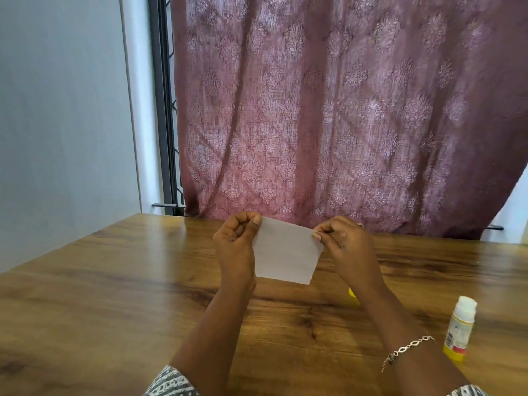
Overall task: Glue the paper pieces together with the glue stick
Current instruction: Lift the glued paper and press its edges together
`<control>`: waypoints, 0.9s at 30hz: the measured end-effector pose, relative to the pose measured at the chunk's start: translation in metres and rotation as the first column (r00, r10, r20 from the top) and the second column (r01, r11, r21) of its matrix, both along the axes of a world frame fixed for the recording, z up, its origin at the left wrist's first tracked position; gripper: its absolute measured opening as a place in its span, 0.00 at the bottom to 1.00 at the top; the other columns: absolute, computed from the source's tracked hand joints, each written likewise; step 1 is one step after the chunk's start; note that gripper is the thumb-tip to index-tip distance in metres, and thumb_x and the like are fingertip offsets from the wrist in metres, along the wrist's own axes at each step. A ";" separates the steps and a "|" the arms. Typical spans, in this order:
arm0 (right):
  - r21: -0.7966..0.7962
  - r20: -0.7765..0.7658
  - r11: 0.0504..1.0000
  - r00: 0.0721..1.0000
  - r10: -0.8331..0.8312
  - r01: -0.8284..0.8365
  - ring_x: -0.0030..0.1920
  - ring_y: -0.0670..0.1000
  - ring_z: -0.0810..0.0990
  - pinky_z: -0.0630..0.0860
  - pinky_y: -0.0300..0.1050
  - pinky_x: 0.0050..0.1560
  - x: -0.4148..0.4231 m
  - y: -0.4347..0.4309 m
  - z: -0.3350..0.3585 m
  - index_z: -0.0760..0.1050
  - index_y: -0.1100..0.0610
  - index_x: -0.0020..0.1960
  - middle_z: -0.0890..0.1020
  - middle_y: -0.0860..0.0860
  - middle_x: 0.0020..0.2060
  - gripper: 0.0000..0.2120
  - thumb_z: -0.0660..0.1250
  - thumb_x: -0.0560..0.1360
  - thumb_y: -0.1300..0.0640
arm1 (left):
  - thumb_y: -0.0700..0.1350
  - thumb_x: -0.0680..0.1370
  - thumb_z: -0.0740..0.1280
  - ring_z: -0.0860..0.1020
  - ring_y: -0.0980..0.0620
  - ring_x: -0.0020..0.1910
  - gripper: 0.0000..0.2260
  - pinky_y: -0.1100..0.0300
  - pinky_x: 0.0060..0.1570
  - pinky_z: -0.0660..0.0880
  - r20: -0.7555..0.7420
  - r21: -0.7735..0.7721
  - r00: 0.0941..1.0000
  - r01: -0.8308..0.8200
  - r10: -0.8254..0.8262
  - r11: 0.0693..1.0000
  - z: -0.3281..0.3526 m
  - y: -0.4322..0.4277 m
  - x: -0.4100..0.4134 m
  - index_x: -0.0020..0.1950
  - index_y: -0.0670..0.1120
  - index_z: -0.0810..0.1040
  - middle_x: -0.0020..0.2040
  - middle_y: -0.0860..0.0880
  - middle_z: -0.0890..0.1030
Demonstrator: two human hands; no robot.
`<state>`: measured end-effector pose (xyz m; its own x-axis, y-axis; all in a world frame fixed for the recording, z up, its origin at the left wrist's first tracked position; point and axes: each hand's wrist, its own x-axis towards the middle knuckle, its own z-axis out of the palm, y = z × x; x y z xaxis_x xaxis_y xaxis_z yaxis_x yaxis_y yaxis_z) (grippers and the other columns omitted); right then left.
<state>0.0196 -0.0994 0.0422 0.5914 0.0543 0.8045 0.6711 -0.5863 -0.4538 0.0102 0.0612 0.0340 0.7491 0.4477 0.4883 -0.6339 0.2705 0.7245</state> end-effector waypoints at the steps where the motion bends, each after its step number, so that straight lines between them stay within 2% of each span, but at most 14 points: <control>1: 0.006 -0.001 1.000 1.000 0.005 -0.005 0.40 0.52 0.76 0.72 0.43 0.40 0.000 -0.001 0.000 0.79 0.63 0.39 0.76 0.48 0.34 0.02 0.68 0.70 0.65 | 0.35 0.73 0.67 0.76 0.64 0.29 0.09 0.71 0.30 0.73 -0.005 -0.005 1.000 0.005 -0.005 1.000 0.000 0.000 0.000 0.37 0.46 0.78 0.27 0.56 0.80; 5: 0.076 -0.028 0.996 0.999 0.039 -0.037 0.39 0.51 0.77 0.73 0.42 0.40 0.003 -0.006 0.000 0.78 0.59 0.37 0.76 0.47 0.34 0.04 0.68 0.70 0.65 | 0.34 0.74 0.66 0.76 0.63 0.28 0.09 0.70 0.28 0.73 -0.017 -0.045 1.000 0.019 -0.020 0.999 -0.001 0.000 0.000 0.36 0.46 0.77 0.26 0.56 0.80; 8: 0.184 -0.076 0.980 0.993 0.091 -0.076 0.39 0.48 0.76 0.72 0.37 0.40 0.005 -0.008 -0.002 0.75 0.54 0.36 0.77 0.46 0.34 0.08 0.68 0.70 0.66 | 0.34 0.74 0.65 0.75 0.64 0.27 0.09 0.70 0.27 0.72 -0.027 -0.075 0.998 0.050 -0.052 0.996 0.000 -0.001 0.000 0.36 0.46 0.76 0.26 0.55 0.80; 11: 0.271 -0.126 0.954 0.978 0.167 -0.128 0.35 0.41 0.75 0.70 0.27 0.36 0.005 -0.009 -0.003 0.73 0.51 0.34 0.77 0.46 0.32 0.11 0.69 0.70 0.65 | 0.35 0.74 0.65 0.75 0.63 0.27 0.09 0.69 0.27 0.73 -0.041 -0.123 0.996 0.073 -0.078 0.990 -0.002 0.000 0.002 0.36 0.46 0.76 0.26 0.56 0.79; 13: 0.284 -0.135 0.947 0.972 0.191 -0.147 0.31 0.37 0.74 0.68 0.26 0.34 0.006 -0.010 -0.005 0.73 0.50 0.32 0.75 0.45 0.30 0.13 0.69 0.70 0.64 | 0.37 0.74 0.66 0.76 0.61 0.28 0.07 0.67 0.28 0.74 -0.069 -0.150 0.992 0.096 -0.108 0.984 -0.003 0.000 0.003 0.36 0.46 0.76 0.28 0.55 0.79; 16: 0.286 -0.128 0.948 0.975 0.182 -0.140 0.32 0.37 0.74 0.69 0.27 0.35 0.007 -0.012 -0.006 0.73 0.49 0.32 0.76 0.45 0.30 0.13 0.69 0.70 0.63 | 0.38 0.74 0.67 0.75 0.56 0.32 0.06 0.62 0.32 0.76 -0.113 -0.161 0.985 0.114 -0.133 0.980 -0.005 0.000 0.004 0.37 0.46 0.76 0.30 0.53 0.79; 18: 0.282 -0.119 0.951 0.979 0.168 -0.129 0.34 0.41 0.74 0.70 0.28 0.36 0.007 -0.012 -0.006 0.73 0.50 0.33 0.77 0.46 0.31 0.11 0.69 0.70 0.63 | 0.38 0.74 0.67 0.76 0.52 0.37 0.06 0.58 0.38 0.75 -0.111 -0.058 0.993 0.024 -0.030 0.998 -0.004 0.000 0.002 0.39 0.46 0.77 0.34 0.51 0.79; 19: 0.271 -0.106 0.954 0.982 0.158 -0.124 0.35 0.42 0.74 0.70 0.30 0.37 0.006 -0.012 -0.006 0.73 0.51 0.33 0.77 0.46 0.32 0.11 0.69 0.70 0.63 | 0.38 0.74 0.67 0.77 0.51 0.40 0.05 0.58 0.42 0.75 -0.079 0.084 0.992 -0.095 0.101 0.992 -0.003 -0.001 0.000 0.41 0.47 0.78 0.37 0.50 0.80; 20: 0.252 -0.085 0.960 0.986 0.145 -0.120 0.35 0.43 0.74 0.70 0.31 0.38 0.005 -0.011 -0.006 0.73 0.52 0.34 0.76 0.46 0.32 0.10 0.70 0.70 0.62 | 0.38 0.74 0.67 0.77 0.51 0.43 0.04 0.58 0.45 0.74 -0.006 0.252 0.970 -0.234 0.243 0.939 -0.002 -0.002 -0.002 0.44 0.46 0.78 0.41 0.50 0.80; 22: 0.184 -0.034 0.976 0.992 0.122 -0.114 0.36 0.39 0.75 0.69 0.28 0.37 0.002 -0.008 -0.004 0.74 0.54 0.35 0.76 0.44 0.33 0.08 0.70 0.69 0.62 | 0.40 0.74 0.67 0.77 0.53 0.47 0.05 0.59 0.49 0.72 0.216 0.489 0.891 -0.454 0.400 0.745 0.000 -0.006 -0.005 0.49 0.45 0.79 0.45 0.53 0.79; 24: 0.114 -0.003 0.987 0.994 0.114 -0.113 0.37 0.35 0.75 0.68 0.26 0.38 -0.001 -0.004 -0.003 0.74 0.56 0.35 0.75 0.43 0.33 0.07 0.70 0.69 0.64 | 0.46 0.73 0.65 0.74 0.56 0.48 0.07 0.61 0.51 0.67 0.364 0.599 0.850 -0.527 0.380 0.603 -0.001 -0.013 -0.006 0.48 0.45 0.79 0.45 0.54 0.79; 27: 0.039 0.010 0.993 0.994 0.108 -0.109 0.40 0.37 0.75 0.68 0.27 0.39 -0.003 0.000 -0.004 0.77 0.57 0.36 0.75 0.42 0.34 0.05 0.70 0.69 0.63 | 0.48 0.72 0.64 0.73 0.57 0.48 0.09 0.64 0.52 0.62 0.447 0.668 0.833 -0.554 0.326 0.497 -0.004 -0.020 -0.003 0.46 0.47 0.81 0.44 0.51 0.82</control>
<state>0.0164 -0.0999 0.0387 0.5776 0.0862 0.8118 0.7332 -0.4919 -0.4695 0.0068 0.0417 0.0299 0.3738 0.0746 0.9245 -0.6810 -0.6546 0.3282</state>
